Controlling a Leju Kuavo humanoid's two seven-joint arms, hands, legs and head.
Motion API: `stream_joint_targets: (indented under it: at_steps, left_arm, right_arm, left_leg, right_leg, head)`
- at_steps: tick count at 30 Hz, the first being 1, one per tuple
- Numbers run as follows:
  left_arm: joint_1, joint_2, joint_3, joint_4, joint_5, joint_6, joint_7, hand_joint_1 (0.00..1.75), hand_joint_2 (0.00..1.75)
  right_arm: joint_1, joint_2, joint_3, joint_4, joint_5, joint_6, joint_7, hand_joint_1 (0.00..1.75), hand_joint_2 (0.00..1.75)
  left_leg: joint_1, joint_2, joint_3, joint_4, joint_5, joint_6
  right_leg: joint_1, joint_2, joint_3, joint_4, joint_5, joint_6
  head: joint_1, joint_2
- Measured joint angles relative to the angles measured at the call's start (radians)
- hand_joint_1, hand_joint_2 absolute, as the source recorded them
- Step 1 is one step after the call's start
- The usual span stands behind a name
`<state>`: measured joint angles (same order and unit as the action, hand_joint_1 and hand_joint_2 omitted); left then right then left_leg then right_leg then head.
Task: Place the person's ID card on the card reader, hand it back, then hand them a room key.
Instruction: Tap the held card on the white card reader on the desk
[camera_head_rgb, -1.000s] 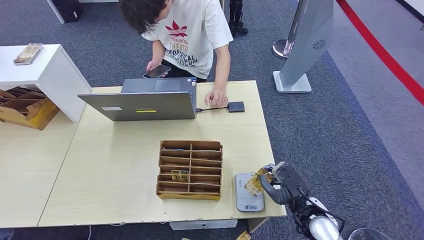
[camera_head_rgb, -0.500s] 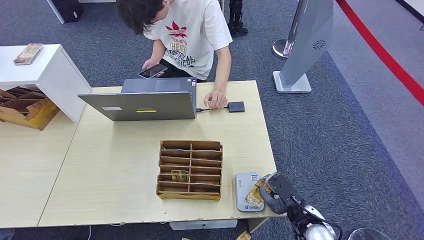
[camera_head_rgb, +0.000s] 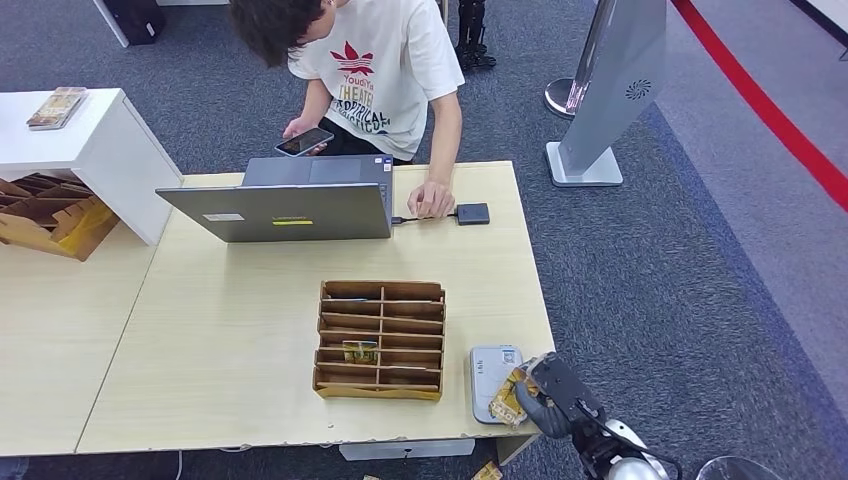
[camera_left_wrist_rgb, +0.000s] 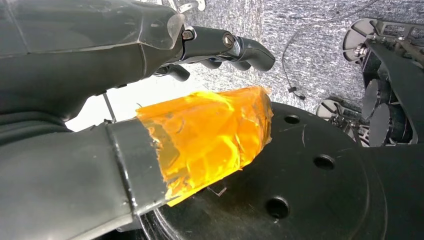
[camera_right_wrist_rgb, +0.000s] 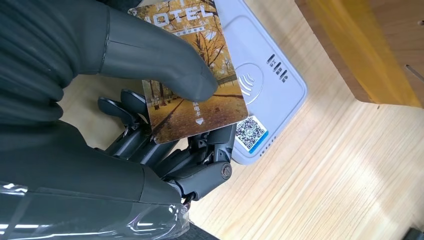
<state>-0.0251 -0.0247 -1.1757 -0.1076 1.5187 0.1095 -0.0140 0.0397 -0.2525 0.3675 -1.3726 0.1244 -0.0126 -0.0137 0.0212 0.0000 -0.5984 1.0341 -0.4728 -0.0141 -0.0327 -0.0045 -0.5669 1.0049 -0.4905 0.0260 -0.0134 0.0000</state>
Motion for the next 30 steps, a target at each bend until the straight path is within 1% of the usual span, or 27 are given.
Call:
stream_joint_targets:
  at_steps: [13, 22, 30]
  left_arm:
    - [0.0, 0.0, 0.0, 0.0, 0.0, 0.0, 0.001, 0.0, 0.0]
    - [0.0, -0.003, 0.0, 0.0, 0.0, 0.002, 0.001, 0.0, 0.0]
    - [-0.001, -0.005, -0.001, 0.0, 0.0, 0.002, 0.001, 0.0, 0.0]
  right_arm:
    - [0.012, 0.0, -0.001, -0.031, -0.008, -0.026, -0.004, 1.75, 1.75]
    - [0.017, 0.001, -0.033, -0.095, -0.05, -0.033, -0.037, 1.75, 1.75]
    - [0.014, 0.008, -0.051, -0.128, -0.073, -0.022, -0.049, 1.75, 1.75]
  left_leg:
    - [0.0, 0.0, 0.0, 0.0, 0.0, 0.0]
    - [0.0, 0.0, 0.0, 0.0, 0.0, 0.0]
    - [0.0, 0.0, 0.0, 0.0, 0.0, 0.0]
  right_leg:
    - [0.0, 0.0, 0.0, 0.0, 0.0, 0.0]
    - [0.0, 0.0, 0.0, 0.0, 0.0, 0.0]
    - [0.0, 0.0, 0.0, 0.0, 0.0, 0.0]
  head:
    - [0.0, 0.0]
    - [0.0, 0.0]
    - [0.0, 0.0]
